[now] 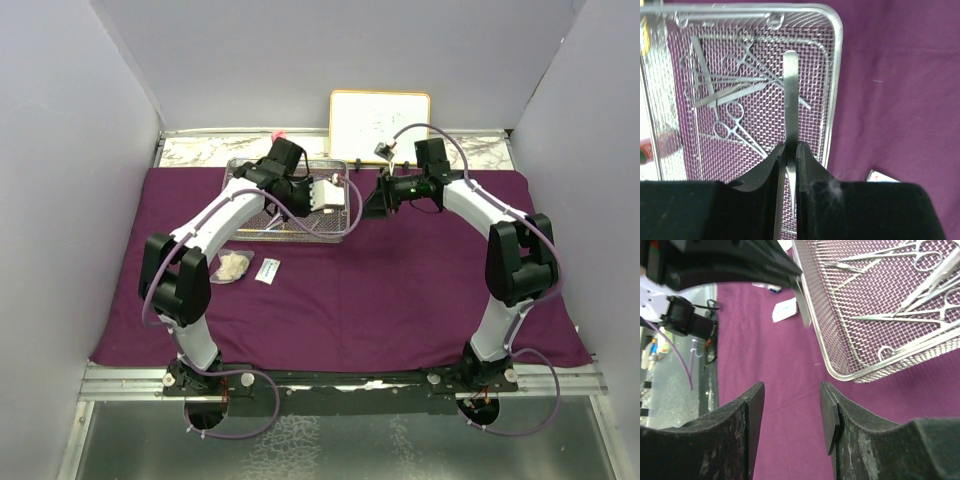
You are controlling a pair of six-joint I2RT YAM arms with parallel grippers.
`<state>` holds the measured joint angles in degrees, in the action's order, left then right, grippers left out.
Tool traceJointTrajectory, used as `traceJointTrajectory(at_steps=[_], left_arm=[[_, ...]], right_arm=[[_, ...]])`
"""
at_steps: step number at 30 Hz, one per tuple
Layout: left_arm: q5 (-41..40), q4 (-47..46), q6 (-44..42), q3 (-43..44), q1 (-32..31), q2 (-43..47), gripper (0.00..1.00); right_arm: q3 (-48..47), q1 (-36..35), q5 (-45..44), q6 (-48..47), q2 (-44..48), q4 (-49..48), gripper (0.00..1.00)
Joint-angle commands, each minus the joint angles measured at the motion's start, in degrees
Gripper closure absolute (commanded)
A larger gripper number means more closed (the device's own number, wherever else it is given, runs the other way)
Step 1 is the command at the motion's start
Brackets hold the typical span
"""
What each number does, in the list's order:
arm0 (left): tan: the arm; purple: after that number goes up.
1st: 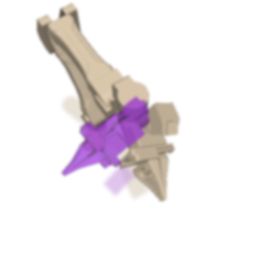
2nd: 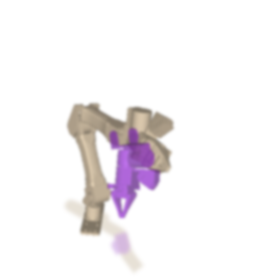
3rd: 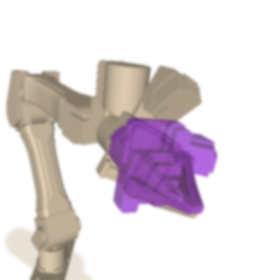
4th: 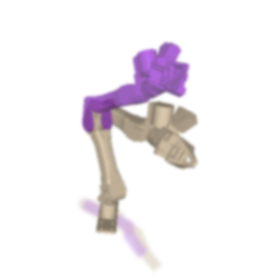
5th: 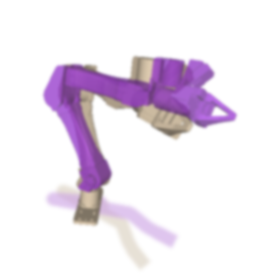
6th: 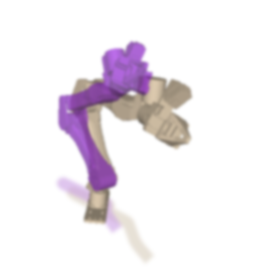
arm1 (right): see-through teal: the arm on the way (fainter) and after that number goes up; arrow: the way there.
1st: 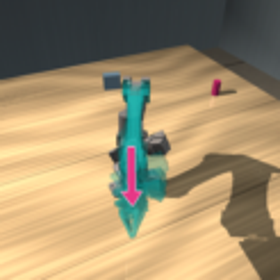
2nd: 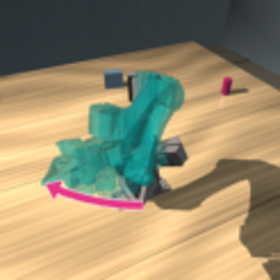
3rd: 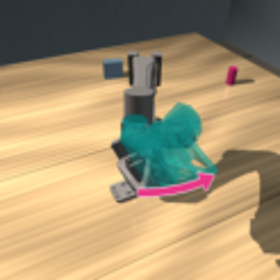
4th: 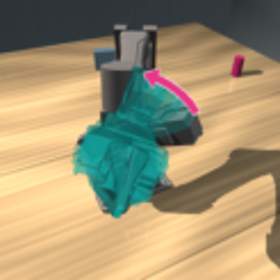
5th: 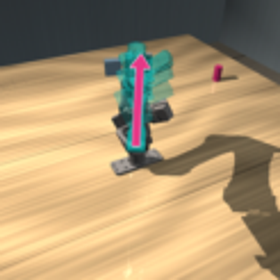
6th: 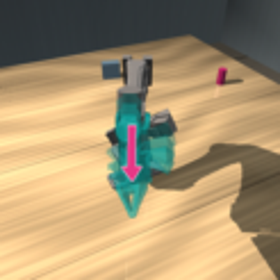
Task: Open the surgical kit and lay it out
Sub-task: Place the medical item in the surgical kit.
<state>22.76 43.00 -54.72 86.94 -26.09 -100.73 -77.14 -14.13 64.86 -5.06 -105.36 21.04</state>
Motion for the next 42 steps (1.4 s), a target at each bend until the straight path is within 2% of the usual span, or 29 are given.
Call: traceJointTrajectory(at_steps=[1, 8, 21, 32, 38, 42], left_arm=[[3.20, 0.35, -8.09, -1.94, -2.48, 4.75, 1.00], [2.09, -2.39, -11.81, -4.94, -4.37, 7.14, 1.00], [-0.61, -4.48, -13.28, -7.13, -7.84, 8.42, 1.00], [-1.99, -5.67, -14.38, -9.08, -9.81, 8.61, 1.00], [-2.63, -7.02, -14.05, -11.63, -9.92, 9.34, 0.99], [-2.59, -8.48, -11.05, -12.05, -9.89, 10.05, 0.89]], right_arm=[[0.26, 0.03, 8.14, 2.75, -1.26, -3.67, 0.51], [0.87, -0.95, 11.29, 0.97, -1.34, -1.50, 0.48], [-0.06, -4.90, 9.48, 1.57, -4.78, -0.12, 0.48], [-1.99, -7.39, 6.88, 2.06, -5.99, 0.68, 0.72], [-0.73, -7.49, 4.10, 1.94, -5.54, -0.51, 0.92], [0.80, -7.45, 0.53, 1.56, -3.51, -1.72, 0.99]])
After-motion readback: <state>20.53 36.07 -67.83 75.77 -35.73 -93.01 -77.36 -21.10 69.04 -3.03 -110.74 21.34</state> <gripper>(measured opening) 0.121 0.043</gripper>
